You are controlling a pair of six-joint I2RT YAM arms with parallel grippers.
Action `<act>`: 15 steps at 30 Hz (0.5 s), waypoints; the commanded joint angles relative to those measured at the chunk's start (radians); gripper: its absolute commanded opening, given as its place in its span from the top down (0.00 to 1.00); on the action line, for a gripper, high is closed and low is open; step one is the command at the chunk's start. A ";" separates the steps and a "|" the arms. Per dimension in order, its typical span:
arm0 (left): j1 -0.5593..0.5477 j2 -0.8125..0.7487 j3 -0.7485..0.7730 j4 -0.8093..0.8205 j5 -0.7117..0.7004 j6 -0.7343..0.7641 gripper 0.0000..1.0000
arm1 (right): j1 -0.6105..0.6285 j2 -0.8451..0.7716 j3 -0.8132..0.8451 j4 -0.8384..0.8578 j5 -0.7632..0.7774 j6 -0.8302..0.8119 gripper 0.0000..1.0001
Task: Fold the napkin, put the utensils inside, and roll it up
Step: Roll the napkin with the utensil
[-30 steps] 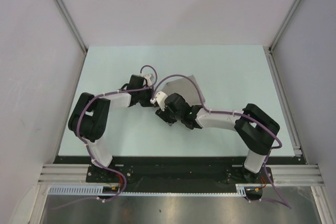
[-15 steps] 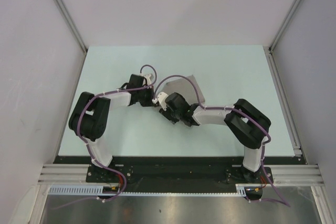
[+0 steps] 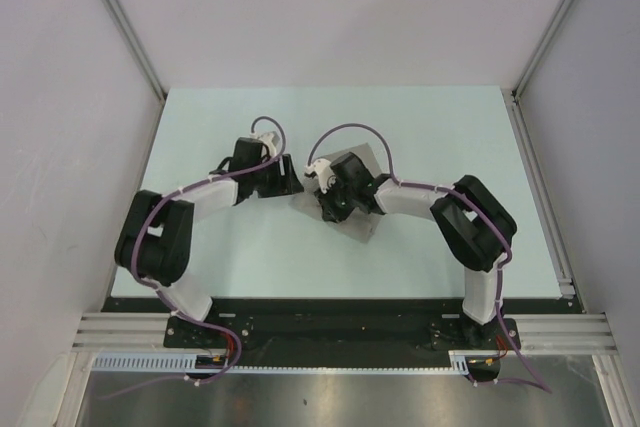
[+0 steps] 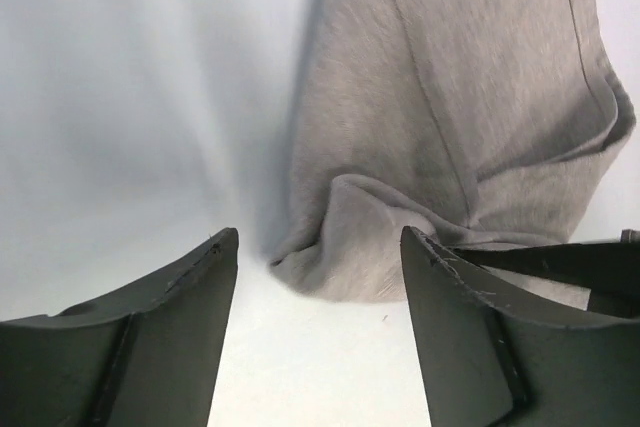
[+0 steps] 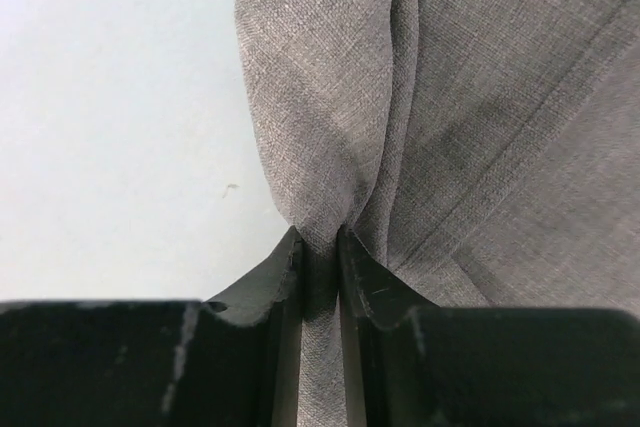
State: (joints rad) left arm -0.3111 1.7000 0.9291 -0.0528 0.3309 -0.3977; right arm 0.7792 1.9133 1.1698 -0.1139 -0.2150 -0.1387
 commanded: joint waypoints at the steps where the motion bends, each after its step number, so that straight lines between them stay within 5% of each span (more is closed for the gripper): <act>1: 0.032 -0.135 -0.064 0.037 -0.098 -0.023 0.28 | -0.031 0.044 -0.004 -0.167 -0.352 0.077 0.95; 9: 0.032 -0.298 -0.274 0.220 -0.021 -0.018 0.26 | -0.099 0.125 0.091 -0.259 -0.702 0.106 1.00; 15: 0.021 -0.307 -0.345 0.277 0.051 -0.004 0.27 | -0.149 0.213 0.162 -0.286 -0.797 0.125 1.00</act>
State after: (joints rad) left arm -0.2806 1.4052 0.6029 0.1345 0.3168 -0.4095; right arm 0.6540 2.0697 1.2804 -0.3099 -0.8665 -0.0437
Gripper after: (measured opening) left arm 0.733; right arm 0.183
